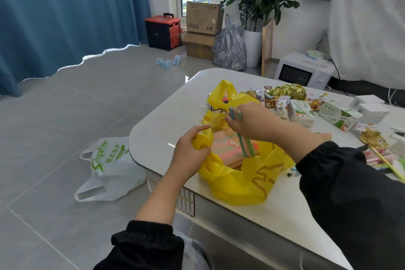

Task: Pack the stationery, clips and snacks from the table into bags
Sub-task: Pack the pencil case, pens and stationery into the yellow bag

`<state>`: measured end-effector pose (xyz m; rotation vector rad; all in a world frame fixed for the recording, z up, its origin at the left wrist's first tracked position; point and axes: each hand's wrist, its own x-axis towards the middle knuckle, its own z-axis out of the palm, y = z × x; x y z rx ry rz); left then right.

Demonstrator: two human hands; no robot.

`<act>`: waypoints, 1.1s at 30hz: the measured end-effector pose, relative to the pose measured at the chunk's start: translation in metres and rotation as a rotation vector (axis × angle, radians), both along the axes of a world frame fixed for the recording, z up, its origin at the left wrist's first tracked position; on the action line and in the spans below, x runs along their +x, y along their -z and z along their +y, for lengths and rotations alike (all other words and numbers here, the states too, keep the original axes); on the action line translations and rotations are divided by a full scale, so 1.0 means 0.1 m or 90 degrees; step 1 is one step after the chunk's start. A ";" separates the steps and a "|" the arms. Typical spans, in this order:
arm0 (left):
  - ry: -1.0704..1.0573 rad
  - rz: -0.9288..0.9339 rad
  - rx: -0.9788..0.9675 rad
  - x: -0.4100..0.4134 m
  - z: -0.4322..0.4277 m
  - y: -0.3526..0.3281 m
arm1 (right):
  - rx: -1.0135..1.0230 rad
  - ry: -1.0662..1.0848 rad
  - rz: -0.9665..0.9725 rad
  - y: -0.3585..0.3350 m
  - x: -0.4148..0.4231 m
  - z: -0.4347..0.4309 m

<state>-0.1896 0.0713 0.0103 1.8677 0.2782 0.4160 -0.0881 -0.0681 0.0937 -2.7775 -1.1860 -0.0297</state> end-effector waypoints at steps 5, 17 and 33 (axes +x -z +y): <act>-0.037 -0.037 -0.078 0.00 0.04 0.02 | -0.377 -0.093 0.016 0.13 -0.16 0.14; -0.185 -0.080 -0.045 0.13 0.28 0.00 | -0.403 0.178 0.014 0.01 0.20 -0.25; 0.326 0.083 0.804 0.15 -0.18 -0.10 | -0.272 0.054 -0.103 0.09 0.09 -0.73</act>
